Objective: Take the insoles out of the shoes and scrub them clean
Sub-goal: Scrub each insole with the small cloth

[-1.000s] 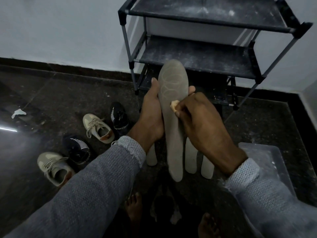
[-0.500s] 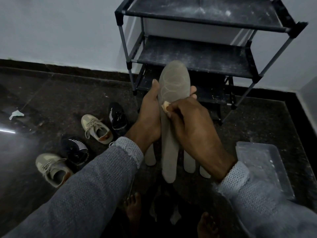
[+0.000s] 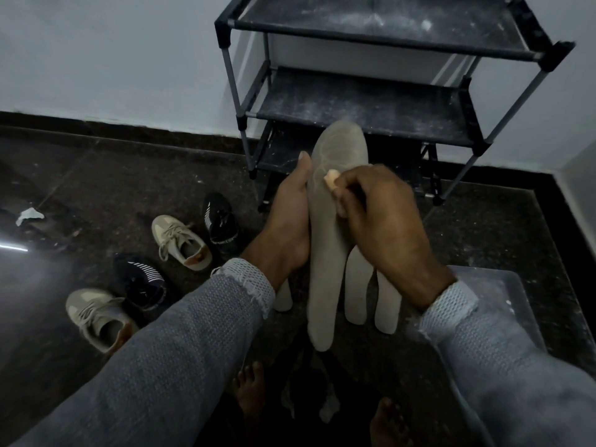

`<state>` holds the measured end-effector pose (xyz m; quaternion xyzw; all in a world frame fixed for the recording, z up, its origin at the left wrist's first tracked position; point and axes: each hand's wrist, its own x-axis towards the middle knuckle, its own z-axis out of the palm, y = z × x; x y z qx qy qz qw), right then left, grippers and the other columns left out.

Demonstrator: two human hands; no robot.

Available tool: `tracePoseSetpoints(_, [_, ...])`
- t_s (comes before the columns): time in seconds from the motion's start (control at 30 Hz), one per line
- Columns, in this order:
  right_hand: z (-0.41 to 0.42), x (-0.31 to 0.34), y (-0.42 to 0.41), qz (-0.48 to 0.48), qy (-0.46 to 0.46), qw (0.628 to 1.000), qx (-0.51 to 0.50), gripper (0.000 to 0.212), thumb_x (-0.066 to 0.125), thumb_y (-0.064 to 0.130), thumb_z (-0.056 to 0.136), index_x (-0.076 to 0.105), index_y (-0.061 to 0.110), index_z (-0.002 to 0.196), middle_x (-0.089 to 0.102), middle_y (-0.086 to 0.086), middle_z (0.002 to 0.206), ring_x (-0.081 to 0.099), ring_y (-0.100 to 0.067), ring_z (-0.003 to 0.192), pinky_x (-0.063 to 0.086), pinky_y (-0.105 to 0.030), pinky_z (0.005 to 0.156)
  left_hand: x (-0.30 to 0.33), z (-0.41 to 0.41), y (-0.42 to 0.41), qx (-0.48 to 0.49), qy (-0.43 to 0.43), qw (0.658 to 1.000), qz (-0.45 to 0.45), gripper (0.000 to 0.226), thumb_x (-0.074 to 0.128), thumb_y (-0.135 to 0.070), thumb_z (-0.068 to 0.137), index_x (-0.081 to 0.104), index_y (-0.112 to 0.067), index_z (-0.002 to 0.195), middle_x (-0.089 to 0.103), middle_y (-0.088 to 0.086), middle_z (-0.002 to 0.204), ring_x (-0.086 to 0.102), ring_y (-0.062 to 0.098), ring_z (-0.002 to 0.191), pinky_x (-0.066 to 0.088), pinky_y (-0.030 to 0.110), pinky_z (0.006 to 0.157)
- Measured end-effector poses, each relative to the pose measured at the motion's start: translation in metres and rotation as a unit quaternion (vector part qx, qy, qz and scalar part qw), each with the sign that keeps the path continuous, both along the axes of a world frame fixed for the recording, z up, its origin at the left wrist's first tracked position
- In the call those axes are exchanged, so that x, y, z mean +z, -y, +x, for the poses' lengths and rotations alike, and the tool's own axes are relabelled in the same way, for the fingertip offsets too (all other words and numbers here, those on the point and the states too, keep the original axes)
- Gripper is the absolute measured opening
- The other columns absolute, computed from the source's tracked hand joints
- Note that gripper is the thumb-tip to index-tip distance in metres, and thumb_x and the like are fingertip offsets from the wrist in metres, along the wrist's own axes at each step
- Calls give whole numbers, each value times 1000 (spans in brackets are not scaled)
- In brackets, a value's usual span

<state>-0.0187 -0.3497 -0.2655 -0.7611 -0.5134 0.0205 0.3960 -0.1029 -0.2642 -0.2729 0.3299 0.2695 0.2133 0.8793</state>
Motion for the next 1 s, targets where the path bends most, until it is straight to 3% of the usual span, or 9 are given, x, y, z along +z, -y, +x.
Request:
tracePoseSetpoints(0.13, [18,1,-1,-6,-8,999,-49,11,57,17,94,66,13,90,61,-3,88,55,-11,78,46,-18,67,1,1,4,-3,-21,1000,16,60,26,-53,100,66,-8,101,72,11,88,70,20,78,58,29,70])
tracePoseSetpoints(0.27, [-13,3,1,-4,-6,999,37,7,61,14,93,66,11,89,59,1,84,52,-8,77,42,-14,70,1,0,1,-4,-11,1000,0,67,28,-56,98,59,-2,121,64,18,119,62,28,111,47,40,101])
tracePoseSetpoints(0.33, [-18,6,2,-2,-13,997,73,5,62,12,91,67,11,93,58,1,87,51,-7,78,40,-11,70,2,-2,1,0,-3,1000,-9,69,28,-56,98,60,0,122,62,19,124,60,30,116,42,42,106])
tracePoseSetpoints(0.43, [-6,8,3,4,-10,998,63,3,63,12,91,66,12,91,60,1,87,54,-9,80,43,-15,71,3,0,2,-9,-14,1000,1,66,27,-55,99,68,-3,103,71,14,99,69,23,94,56,33,85])
tracePoseSetpoints(0.57, [8,5,-2,16,2,1000,-1,11,61,18,93,66,10,87,58,4,83,54,-9,79,41,-11,68,4,5,10,-27,-36,999,12,63,21,-54,100,64,-8,103,73,8,84,71,17,78,57,25,67])
tracePoseSetpoints(0.77, [-6,13,2,-8,-54,995,80,7,62,18,92,67,14,93,59,5,87,56,-5,80,45,-15,72,2,0,0,-2,-71,997,27,67,24,-57,98,64,-5,111,71,12,97,68,21,92,56,30,77])
tracePoseSetpoints(0.83, [-8,15,3,-11,-67,993,99,7,63,18,91,68,14,94,61,5,89,57,-5,81,46,-14,72,3,0,-1,5,-83,995,48,65,24,-56,99,65,-6,103,73,9,88,70,17,83,57,26,72])
tracePoseSetpoints(0.93, [-2,12,-1,2,-37,998,56,7,63,18,91,67,13,91,62,3,86,57,-5,79,44,-11,69,2,4,5,4,-93,994,64,61,22,-53,100,65,-11,93,72,4,73,69,13,73,54,23,63])
tracePoseSetpoints(1.0, [5,10,-5,15,-14,1000,9,8,62,17,91,67,11,88,62,1,85,56,-7,78,42,-7,68,4,8,12,-3,-76,997,34,59,21,-51,101,63,-11,110,73,5,85,68,15,81,54,23,67])
